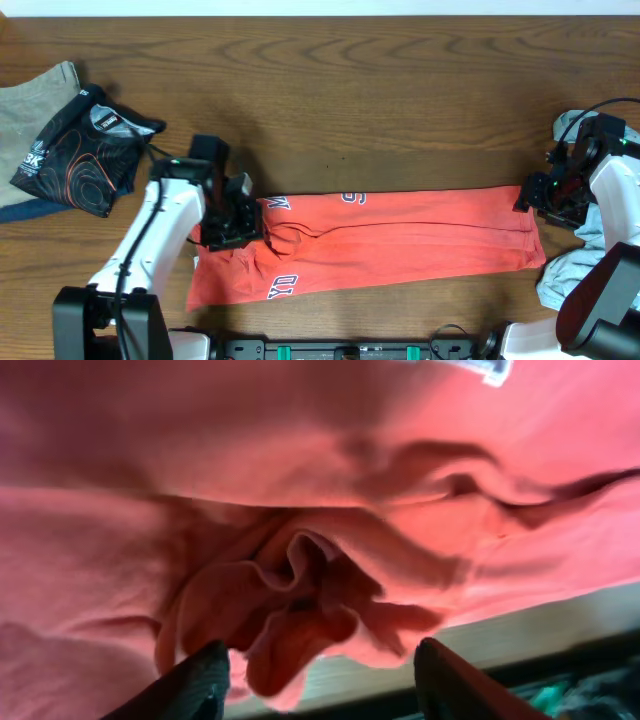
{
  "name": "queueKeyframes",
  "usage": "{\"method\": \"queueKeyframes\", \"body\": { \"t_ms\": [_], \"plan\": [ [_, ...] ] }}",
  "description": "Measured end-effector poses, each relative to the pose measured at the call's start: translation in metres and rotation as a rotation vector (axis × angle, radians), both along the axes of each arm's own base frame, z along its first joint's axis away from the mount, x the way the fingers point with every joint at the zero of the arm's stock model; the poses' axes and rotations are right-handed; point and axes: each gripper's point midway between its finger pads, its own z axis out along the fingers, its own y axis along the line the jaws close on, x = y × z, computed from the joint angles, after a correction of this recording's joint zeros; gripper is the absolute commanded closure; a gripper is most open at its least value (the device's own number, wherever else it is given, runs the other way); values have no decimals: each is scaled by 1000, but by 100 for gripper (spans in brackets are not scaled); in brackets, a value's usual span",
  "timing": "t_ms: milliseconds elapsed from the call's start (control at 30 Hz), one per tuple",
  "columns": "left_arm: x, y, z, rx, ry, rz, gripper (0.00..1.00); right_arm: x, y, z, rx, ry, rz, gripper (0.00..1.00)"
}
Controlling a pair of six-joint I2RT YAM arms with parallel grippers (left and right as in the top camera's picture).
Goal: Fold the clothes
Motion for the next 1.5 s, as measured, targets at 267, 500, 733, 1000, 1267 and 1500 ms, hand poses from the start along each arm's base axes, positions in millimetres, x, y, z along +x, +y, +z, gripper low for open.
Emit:
{"method": "queueKeyframes", "body": {
  "t_ms": [267,500,733,1000,1267,1500],
  "plan": [
    [0,5,-10,90,-17,-8,94,0,0,0,2,-1,1,37],
    [11,8,-3,96,-44,16,94,-1,1,0,4,4,1,37],
    [64,14,35,80,-209,71,94,-2,1,0,5,8,1,37],
    [69,42,32,236,-224,132,94,-2,1,0,6,9,1,37],
    [26,38,30,215,-35,170,43,-2,1,0,6,9,1,36],
    [5,35,6,194,31,173,41,-2,1,0,6,9,1,36]
  ]
}}
